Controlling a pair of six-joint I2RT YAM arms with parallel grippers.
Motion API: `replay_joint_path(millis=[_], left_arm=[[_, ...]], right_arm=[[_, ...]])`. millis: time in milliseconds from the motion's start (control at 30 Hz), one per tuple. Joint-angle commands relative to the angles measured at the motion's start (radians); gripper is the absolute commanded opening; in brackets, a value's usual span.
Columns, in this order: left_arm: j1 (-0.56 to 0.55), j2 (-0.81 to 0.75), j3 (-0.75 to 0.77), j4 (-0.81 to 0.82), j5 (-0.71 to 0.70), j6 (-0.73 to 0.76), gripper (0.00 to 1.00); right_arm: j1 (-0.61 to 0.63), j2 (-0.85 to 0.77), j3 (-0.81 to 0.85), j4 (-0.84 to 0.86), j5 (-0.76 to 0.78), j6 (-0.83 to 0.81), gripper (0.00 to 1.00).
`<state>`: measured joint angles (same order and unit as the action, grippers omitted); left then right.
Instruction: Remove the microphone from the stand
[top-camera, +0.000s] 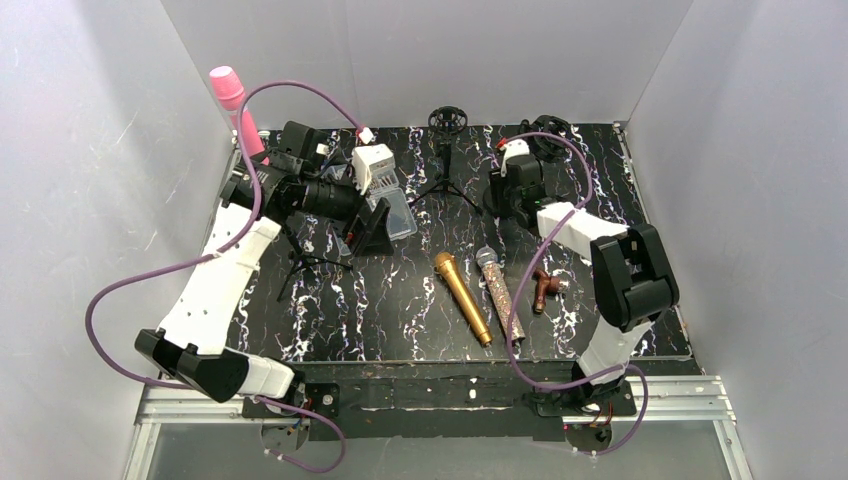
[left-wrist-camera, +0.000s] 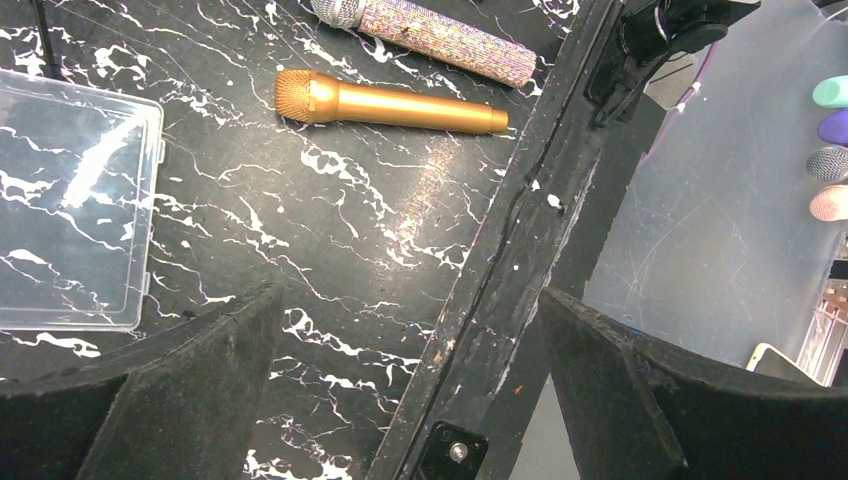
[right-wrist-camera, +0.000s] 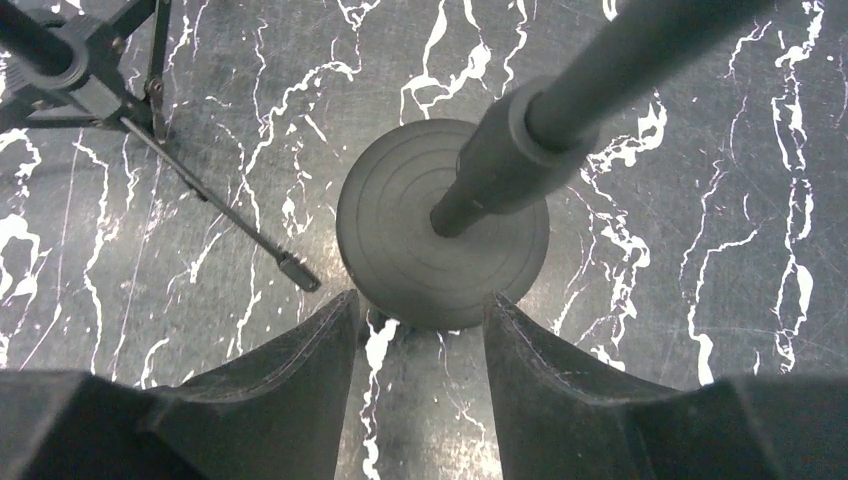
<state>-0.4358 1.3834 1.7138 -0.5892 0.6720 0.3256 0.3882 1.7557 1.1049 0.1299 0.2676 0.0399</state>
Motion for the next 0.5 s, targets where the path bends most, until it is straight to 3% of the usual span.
replay_joint_path(millis=[0, 467], left_arm=[[0.002, -0.026, -0.021, -0.053, 0.051, 0.007, 0.99], [0.002, -0.001, -0.019, -0.051, 0.063, 0.002, 0.99]], right_arm=[[-0.001, 0.061, 0.101, 0.002, 0.055, 0.02, 0.57], [-0.002, 0.195, 0.226, 0.048, 0.145, 0.008, 0.56]])
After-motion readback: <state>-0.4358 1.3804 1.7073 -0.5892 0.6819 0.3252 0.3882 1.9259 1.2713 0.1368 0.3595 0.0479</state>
